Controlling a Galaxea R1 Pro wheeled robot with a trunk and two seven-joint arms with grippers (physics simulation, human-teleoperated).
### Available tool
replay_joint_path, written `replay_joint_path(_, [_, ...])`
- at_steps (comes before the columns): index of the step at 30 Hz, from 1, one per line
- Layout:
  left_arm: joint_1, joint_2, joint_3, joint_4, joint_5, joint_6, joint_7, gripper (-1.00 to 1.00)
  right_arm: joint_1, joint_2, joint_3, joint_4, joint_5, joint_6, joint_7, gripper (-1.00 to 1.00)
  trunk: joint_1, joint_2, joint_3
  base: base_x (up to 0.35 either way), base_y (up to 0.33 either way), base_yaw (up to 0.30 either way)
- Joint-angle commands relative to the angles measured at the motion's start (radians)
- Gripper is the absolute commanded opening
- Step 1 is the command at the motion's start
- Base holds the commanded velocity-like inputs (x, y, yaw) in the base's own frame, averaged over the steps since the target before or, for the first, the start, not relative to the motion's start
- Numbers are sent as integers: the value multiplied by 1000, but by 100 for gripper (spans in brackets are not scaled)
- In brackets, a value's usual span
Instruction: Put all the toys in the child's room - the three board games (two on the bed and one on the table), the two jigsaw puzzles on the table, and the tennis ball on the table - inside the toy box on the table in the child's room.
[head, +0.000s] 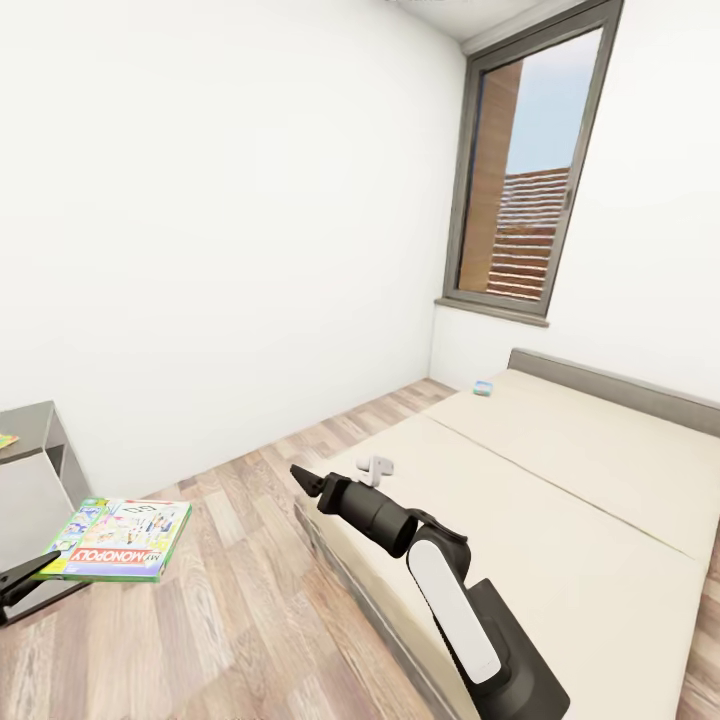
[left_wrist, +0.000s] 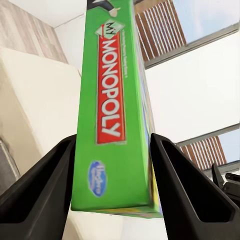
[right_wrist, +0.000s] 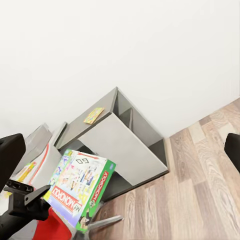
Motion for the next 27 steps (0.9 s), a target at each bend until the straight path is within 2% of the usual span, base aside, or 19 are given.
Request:
replay_joint_path(1, [-1, 0, -3, 0, 8, 7, -2, -100, 0, 0, -1, -1, 0, 5, 2, 100, -4, 6, 3, 0, 0, 268])
replay_joint_path(12, [-1, 0, -3, 0, 8, 6, -2, -100, 0, 1, 0, 1, -1, 5, 2, 100, -46, 83, 47, 0, 0, 268])
replay_joint_path(27, [-1, 0, -3, 0, 8, 7, -2, -100, 0, 1, 0, 6, -1, 5, 2, 100, -46, 83, 60, 32, 0, 268])
